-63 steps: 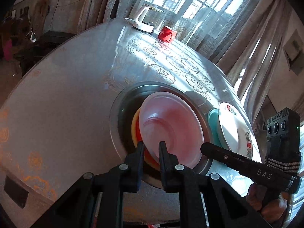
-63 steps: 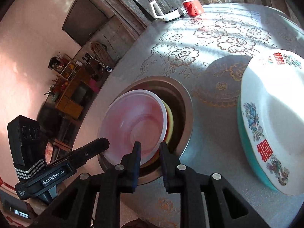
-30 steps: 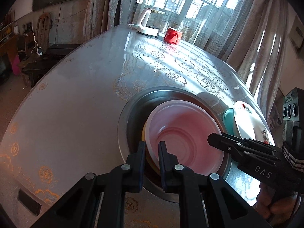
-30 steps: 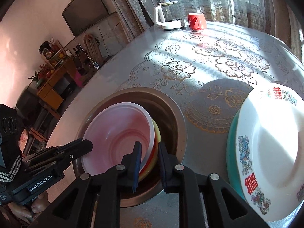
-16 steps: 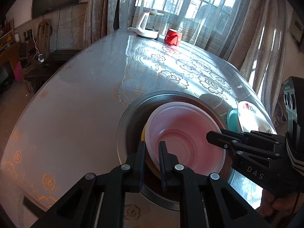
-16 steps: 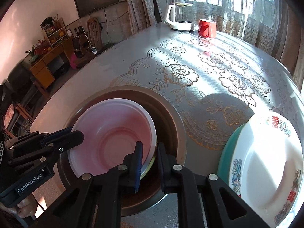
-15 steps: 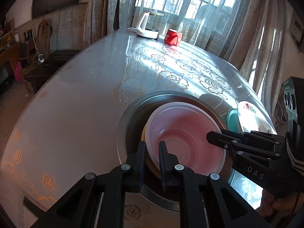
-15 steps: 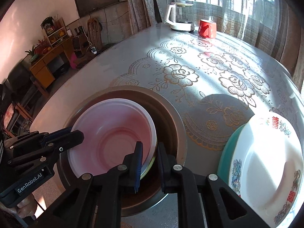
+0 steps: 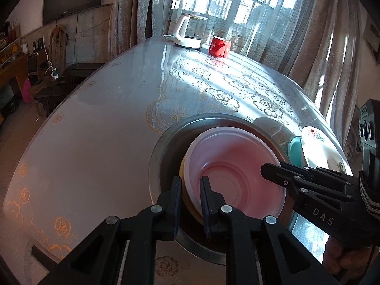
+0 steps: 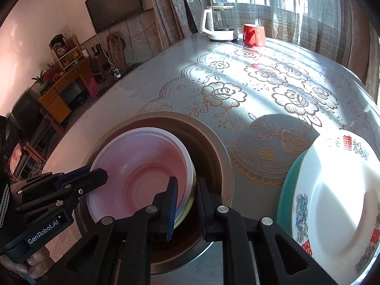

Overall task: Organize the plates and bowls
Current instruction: 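Open the left tool and release the red bowl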

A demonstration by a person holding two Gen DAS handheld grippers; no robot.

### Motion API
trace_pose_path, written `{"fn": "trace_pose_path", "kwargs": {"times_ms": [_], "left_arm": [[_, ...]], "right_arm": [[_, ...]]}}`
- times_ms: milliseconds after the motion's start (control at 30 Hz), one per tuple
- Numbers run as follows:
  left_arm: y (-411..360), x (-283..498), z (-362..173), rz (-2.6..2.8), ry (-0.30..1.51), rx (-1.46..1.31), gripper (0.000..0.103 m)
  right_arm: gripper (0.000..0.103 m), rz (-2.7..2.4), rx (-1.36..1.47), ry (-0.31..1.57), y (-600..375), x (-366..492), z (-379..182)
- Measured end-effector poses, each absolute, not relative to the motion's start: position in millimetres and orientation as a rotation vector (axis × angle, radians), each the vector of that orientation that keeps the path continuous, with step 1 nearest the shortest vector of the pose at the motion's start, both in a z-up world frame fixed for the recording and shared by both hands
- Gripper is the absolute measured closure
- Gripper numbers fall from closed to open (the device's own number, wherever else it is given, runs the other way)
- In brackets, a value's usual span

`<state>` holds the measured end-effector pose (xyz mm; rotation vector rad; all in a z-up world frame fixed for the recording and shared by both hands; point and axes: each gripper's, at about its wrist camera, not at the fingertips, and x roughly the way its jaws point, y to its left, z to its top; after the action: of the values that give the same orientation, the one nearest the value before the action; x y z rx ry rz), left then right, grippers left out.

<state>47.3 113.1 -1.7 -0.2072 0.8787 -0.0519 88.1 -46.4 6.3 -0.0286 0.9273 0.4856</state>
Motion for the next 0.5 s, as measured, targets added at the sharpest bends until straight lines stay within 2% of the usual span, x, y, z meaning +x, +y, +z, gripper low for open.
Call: {"fn": "trace_pose_path", "kwargs": {"times_ms": [267,500], "left_arm": [[113.0,45.1,-1.6,-0.043,0.877,-0.205,0.086],[113.2,42.5,-1.1,-0.047,0.878,-0.217,0.086]], "right_arm": [[0.086,0.484,0.008,0.914,-49.1,84.7,4.5],[0.081,0.501,0.054,0.913,-53.3,80.2,4.5]]}}
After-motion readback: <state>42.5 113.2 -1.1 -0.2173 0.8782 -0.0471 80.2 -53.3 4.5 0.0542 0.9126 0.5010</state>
